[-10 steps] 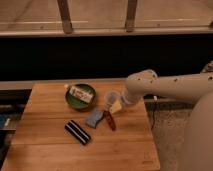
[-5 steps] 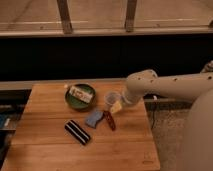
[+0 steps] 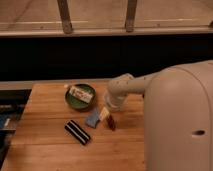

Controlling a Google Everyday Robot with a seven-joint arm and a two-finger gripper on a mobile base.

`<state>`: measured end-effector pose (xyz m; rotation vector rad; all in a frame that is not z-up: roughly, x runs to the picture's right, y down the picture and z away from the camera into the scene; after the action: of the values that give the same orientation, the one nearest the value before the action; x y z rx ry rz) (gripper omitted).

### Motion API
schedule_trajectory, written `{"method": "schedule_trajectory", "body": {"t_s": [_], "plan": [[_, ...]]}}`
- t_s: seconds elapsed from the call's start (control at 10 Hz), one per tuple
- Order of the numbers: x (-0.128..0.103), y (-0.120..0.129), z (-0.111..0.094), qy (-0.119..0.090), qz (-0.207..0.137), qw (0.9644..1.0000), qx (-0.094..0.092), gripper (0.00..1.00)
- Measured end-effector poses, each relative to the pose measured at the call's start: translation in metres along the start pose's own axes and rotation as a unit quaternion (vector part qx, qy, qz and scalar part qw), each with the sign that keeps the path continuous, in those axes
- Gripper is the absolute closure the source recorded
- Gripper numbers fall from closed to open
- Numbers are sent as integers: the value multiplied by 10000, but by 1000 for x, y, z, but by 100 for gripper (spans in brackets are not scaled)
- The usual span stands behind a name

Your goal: Place the pepper on the white sponge

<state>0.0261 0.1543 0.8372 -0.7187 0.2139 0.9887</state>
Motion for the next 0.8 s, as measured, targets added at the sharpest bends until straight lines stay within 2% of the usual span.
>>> {"method": "schedule_trajectory", "body": {"t_s": [0.4,0.8], "plan": [[11,2,20,256,-13,9995,-167,20],[29,-9,35,434,171,9986,-238,20]]}}
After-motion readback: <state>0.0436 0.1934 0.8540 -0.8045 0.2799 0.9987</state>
